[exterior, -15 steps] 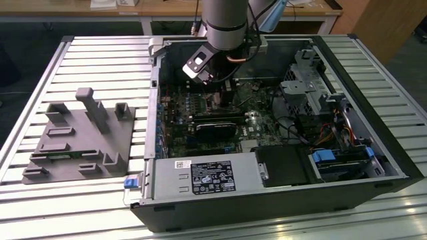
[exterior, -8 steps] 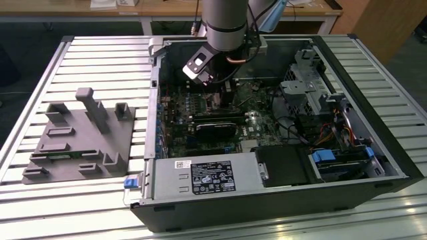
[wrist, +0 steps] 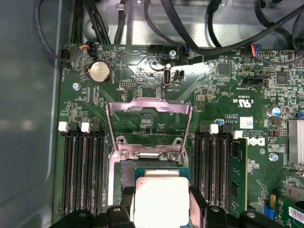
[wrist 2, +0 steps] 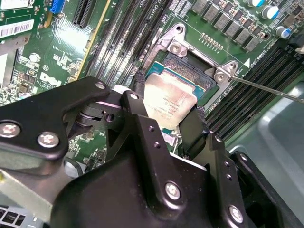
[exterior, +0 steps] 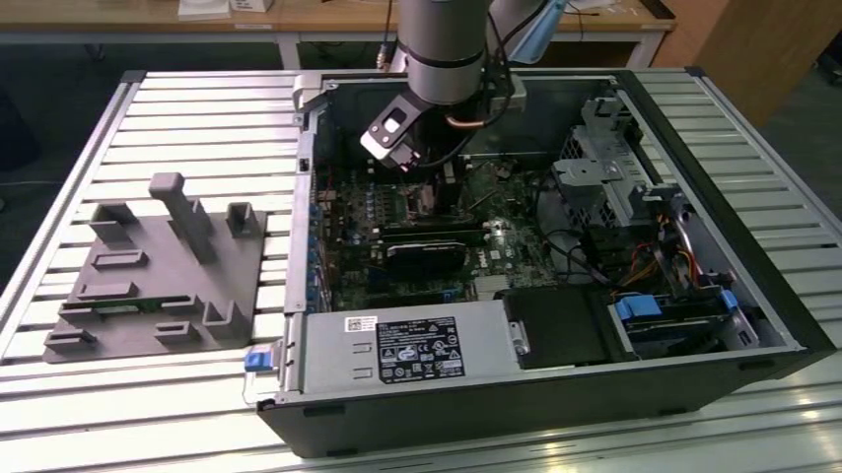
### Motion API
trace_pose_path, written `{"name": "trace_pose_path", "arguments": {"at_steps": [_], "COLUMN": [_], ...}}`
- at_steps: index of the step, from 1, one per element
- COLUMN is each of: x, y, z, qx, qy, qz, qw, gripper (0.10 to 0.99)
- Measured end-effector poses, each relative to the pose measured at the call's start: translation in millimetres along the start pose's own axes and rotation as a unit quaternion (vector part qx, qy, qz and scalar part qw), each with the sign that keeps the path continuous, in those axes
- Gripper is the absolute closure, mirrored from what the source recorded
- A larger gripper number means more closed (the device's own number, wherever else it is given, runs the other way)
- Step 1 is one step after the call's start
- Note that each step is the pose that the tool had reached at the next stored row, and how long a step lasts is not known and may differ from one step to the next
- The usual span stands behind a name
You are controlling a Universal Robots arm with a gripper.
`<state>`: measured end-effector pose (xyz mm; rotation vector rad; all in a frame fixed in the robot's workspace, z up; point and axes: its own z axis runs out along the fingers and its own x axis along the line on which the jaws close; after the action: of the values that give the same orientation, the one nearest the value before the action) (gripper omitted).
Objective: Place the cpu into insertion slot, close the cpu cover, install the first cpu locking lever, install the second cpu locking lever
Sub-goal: 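Place the cpu into insertion slot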
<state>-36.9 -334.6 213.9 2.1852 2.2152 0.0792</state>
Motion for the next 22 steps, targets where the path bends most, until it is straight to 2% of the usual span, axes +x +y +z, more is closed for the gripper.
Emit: {"name": "trace_pose_path", "arguments": {"at_steps": [22], "x": [4.5], "y": [-0.4], "z": [8.4], "qx": [0.0000], "qy": [-0.0003], "qz": [0.000], "qw": [1.0000], "gripper": [0.545]}}
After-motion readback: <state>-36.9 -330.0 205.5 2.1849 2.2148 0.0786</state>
